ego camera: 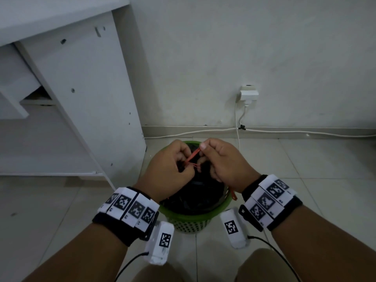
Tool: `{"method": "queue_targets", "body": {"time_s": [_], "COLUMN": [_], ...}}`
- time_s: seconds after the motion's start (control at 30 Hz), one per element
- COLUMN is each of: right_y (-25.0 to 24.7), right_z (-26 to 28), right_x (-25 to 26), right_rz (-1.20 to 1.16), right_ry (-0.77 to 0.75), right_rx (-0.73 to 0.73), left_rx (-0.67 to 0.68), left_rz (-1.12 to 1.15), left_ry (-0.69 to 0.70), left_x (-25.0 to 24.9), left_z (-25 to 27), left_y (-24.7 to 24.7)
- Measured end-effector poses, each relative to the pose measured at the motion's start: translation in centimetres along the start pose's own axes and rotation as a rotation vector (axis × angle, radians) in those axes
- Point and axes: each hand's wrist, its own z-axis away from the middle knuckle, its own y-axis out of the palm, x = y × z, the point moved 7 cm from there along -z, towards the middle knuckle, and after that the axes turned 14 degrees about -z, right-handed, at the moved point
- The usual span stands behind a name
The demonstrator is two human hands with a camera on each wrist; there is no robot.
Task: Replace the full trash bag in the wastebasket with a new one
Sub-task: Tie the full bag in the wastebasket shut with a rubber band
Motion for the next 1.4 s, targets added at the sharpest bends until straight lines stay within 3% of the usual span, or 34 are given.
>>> {"method": "queue_targets", "body": {"time_s": [0.1,0.23,0.33,0.47,0.6,0.67,0.77,0.87,1.13,1.4], "right_y": [-0.4,-1.0,-1.3,-1.2,-1.3,-1.1,0.1,1.6,1.6,1.8], "right_z": [-0.2,-0.4,-0.5,-0.2,0.3,1.2,3.4,4.6,4.5,3.8], "right_x": [0.3,0.4,1.1,2.0,1.6,2.3,4.1,4.0,2.4,2.3], "right_rz": [0.069,0.106,0.207,0.338,0.332,0.357,0.662,0.758,0.807,0.960], "right_ry": [0.050,0.139,0.076,-0.045,-0.104,-0.243,-0.585,-0.722,-0.846,-0.822], "right_rx": [-0.044,-0.109,-0.168,-0.212,-0.301,-0.357,-0.390,-0.281,-0.265,-0.097], "left_rx": [-0.009,-0.144,-0.212,-0.256,-0.200,-0.150,0.005,0.161,0.181,-0.023], "left_rz": [-0.102,-0.234,-0.235,-0.158,-0.031,0.124,0.494,0.623,0.803,0.344], "left_ry": [0.084,0.172,0.194,0.068,-0.081,-0.226,-0.480,-0.569,-0.584,-0.353], "left_x": [-0.5,-1.3,-1.8,-0.9,-0.5,0.0,0.8,0.9,1.3,0.6], "left_z": [0.3,0.6,0.8,1.0,1.1,1.0,0.9,0.7,1.2,1.4], "left_y": [0.6,0.1,-0.1,-0.4,-0.3,-0.5,0.0,0.6,1.4,-0.9]}}
